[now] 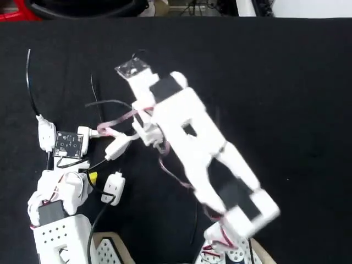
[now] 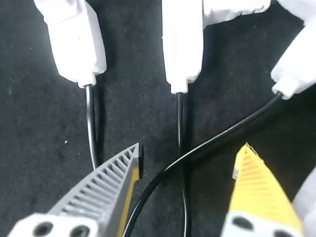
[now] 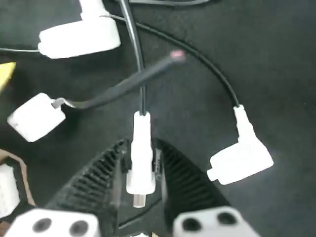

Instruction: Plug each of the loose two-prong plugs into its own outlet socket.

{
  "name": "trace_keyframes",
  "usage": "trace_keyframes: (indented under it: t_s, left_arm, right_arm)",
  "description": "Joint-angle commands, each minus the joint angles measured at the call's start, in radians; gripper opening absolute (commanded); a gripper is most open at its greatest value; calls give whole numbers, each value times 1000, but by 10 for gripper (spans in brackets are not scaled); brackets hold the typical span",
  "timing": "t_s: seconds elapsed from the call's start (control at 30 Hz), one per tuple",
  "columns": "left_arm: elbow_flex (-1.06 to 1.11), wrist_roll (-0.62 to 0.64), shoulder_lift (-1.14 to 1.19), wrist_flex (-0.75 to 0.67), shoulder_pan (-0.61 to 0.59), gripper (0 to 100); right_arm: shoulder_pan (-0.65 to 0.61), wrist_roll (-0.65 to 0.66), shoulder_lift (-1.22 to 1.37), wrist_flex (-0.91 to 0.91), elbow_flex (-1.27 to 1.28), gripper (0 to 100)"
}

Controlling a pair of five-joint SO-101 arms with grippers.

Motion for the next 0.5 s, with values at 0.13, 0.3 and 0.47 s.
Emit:
trace_keyframes:
  t_s: [0.13, 0.3, 0.47]
  left_arm:
    - [-8, 11, -11, -12, 1, 300]
    - [-18, 18, -11, -11, 1, 300]
    - [-93, 195, -11, -17, 10, 300]
  right_arm:
    - [12, 8, -503, -253, 377, 11]
    - [8, 8, -814, -489, 671, 11]
    - [-118, 6, -1064, -859, 1052, 11]
